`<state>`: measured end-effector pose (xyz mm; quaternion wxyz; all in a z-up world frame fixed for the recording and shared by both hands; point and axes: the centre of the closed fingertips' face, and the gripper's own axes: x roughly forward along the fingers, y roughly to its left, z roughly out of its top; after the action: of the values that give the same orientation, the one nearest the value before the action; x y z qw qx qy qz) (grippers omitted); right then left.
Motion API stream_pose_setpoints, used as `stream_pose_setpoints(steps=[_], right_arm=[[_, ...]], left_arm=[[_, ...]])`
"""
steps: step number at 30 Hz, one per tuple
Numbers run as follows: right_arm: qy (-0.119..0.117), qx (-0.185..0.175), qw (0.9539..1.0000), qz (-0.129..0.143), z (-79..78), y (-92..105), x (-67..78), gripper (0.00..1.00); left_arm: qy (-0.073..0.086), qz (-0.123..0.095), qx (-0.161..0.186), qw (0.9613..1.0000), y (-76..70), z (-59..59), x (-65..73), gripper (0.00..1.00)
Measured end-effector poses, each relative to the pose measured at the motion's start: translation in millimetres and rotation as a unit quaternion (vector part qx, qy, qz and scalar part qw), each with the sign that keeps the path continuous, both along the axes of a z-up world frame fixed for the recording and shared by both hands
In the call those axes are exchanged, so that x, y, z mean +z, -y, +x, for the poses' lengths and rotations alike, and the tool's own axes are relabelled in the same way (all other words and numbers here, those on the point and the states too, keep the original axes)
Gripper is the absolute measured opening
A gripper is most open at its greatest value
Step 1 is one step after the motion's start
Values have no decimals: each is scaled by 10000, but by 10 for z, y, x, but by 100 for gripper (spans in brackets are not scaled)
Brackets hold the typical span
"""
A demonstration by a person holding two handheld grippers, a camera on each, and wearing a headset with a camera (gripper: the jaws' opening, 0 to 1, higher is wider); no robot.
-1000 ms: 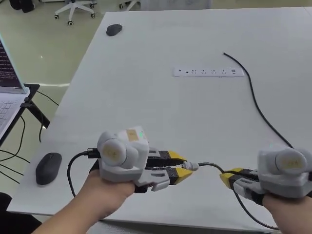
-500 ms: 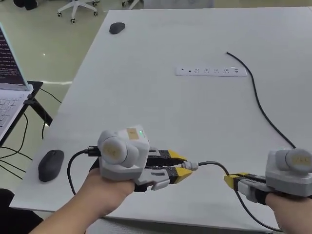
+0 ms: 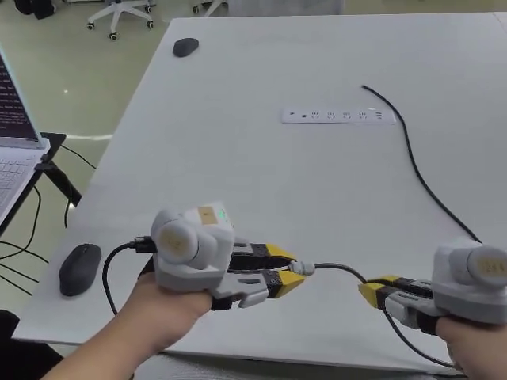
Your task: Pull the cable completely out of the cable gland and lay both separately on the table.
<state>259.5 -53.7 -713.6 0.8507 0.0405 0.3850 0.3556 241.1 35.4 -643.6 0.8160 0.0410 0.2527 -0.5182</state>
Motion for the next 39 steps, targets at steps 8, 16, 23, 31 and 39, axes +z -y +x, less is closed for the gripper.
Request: stream_pose_setpoints(steps=[8,16,23,31,39], right_arm=[[965,919,9897,-524,-28,-169,379,21],[1615,1849,9642,-1006,-115,-543,645,21],[2008,2589,9290,-1719,-197,-698,537,16],[2382,2999,8994,-2106,-204,-761,498,6],[2356,2936,9042,-2018,-185,-738,500,1]], left_arm=[[-30,-40,-30,10000,30,-7,13,15],[-47,-10,-41,10000,35,-47,-22,15],[-68,25,-33,10000,21,-47,-31,15],[-89,67,-63,9999,57,-47,-38,15],[-71,115,-151,9998,84,-46,-41,15]])
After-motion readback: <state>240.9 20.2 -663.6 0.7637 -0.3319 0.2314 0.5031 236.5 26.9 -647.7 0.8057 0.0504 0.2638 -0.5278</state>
